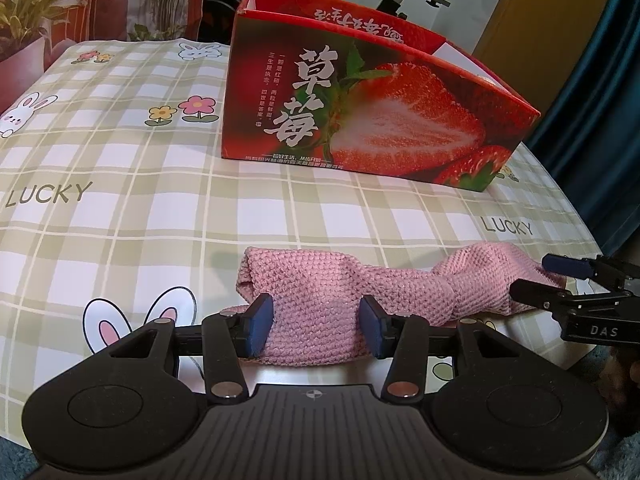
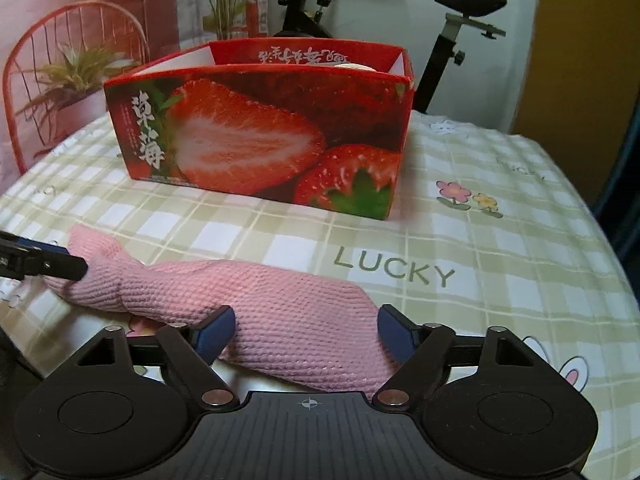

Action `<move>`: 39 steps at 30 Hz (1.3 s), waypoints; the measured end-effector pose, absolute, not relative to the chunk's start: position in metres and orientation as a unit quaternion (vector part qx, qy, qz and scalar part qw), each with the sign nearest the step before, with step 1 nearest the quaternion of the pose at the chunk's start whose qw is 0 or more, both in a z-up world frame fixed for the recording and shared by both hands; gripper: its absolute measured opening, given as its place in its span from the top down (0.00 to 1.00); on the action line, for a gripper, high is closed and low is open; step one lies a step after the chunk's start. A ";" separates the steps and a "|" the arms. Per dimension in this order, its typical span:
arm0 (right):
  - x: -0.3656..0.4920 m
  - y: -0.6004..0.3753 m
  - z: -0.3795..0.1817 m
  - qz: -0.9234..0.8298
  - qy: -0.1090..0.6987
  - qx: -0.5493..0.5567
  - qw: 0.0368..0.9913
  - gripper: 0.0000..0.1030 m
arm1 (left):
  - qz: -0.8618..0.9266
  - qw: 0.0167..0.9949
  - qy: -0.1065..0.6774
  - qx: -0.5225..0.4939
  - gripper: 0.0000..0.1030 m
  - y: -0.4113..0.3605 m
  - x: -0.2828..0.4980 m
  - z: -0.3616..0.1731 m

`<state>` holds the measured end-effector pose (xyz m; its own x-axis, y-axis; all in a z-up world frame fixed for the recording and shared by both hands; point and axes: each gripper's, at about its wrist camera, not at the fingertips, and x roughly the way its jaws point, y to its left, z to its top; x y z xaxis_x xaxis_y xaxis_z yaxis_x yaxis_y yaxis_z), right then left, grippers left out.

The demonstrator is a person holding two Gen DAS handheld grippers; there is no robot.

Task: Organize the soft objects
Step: 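Move the right gripper down onto the pink knit cloth on the table, then close the right gripper on the pink cloth and lift it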

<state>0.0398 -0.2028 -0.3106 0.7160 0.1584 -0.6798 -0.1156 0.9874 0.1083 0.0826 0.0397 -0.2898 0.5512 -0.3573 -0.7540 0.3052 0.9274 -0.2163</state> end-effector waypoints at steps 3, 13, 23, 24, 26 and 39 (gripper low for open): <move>0.043 -0.202 -0.315 0.069 0.382 0.028 0.921 0.25 | -0.188 0.880 0.434 -0.030 0.51 0.040 0.083 -0.290; 0.045 -0.206 -0.324 0.050 0.393 0.036 0.918 0.20 | -0.187 0.881 0.434 -0.030 0.51 0.038 0.082 -0.290; 0.045 -0.201 -0.322 0.080 0.387 0.030 0.918 0.41 | -0.189 0.881 0.433 -0.021 0.48 0.036 0.081 -0.291; 0.044 -0.200 -0.322 0.084 0.386 0.028 0.918 0.44 | -0.190 0.881 0.433 -0.019 0.47 0.035 0.081 -0.291; 0.044 -0.199 -0.321 0.092 0.384 0.030 0.918 0.52 | -0.191 0.881 0.433 -0.016 0.47 0.035 0.082 -0.291; 0.042 -0.196 -0.320 0.134 0.377 0.045 0.915 0.83 | -0.187 0.881 0.434 -0.008 0.46 0.035 0.082 -0.290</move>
<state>0.0421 -0.1963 -0.3201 0.6801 0.2793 -0.6778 -0.2113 0.9600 0.1836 0.0820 0.0348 -0.2901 0.5535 -0.3362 -0.7620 0.3222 0.9301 -0.1764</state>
